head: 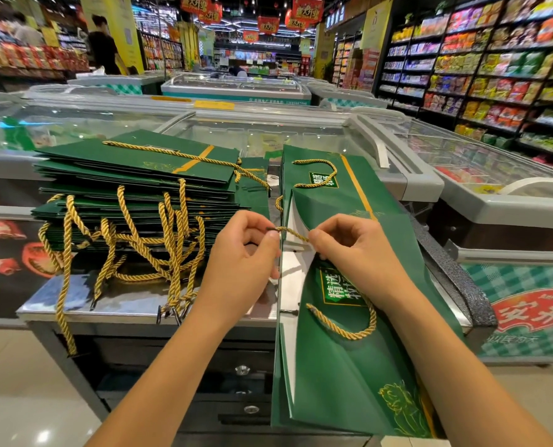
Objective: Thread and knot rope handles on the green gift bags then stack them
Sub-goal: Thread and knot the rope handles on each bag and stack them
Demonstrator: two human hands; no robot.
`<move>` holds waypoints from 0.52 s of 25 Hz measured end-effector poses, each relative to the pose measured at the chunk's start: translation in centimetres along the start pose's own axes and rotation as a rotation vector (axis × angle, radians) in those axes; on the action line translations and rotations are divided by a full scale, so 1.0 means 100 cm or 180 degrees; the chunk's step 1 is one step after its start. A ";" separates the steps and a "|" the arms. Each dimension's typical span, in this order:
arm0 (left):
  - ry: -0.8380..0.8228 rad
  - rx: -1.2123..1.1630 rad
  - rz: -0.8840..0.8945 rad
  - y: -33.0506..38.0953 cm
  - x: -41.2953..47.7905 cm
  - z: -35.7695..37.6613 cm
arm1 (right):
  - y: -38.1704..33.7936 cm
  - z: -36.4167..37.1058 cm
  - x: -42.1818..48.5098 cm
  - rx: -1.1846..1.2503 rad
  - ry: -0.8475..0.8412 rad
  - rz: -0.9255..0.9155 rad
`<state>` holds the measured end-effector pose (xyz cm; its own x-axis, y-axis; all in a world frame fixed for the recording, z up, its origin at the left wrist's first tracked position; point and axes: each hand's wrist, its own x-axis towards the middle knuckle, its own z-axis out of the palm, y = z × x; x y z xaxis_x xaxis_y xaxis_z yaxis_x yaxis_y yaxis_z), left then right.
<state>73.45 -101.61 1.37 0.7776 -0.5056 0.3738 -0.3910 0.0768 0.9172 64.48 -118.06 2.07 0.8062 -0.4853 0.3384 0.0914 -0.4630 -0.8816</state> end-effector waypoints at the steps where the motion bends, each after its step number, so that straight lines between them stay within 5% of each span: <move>1: -0.0052 0.0185 0.0031 0.000 0.000 -0.004 | 0.001 0.000 0.001 -0.0008 -0.0008 -0.0016; 6: -0.0557 0.1577 0.0374 -0.007 -0.009 -0.025 | 0.008 0.004 0.004 -0.0363 -0.0069 -0.0176; 13: -0.1012 0.2178 0.0486 -0.014 0.000 -0.024 | 0.007 0.000 0.002 -0.0612 -0.0324 -0.0299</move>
<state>75.18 -99.63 0.39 0.5521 -0.7627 0.3370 -0.7806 -0.3308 0.5302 64.74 -118.46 1.48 0.8550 -0.3607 0.3725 0.0635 -0.6401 -0.7657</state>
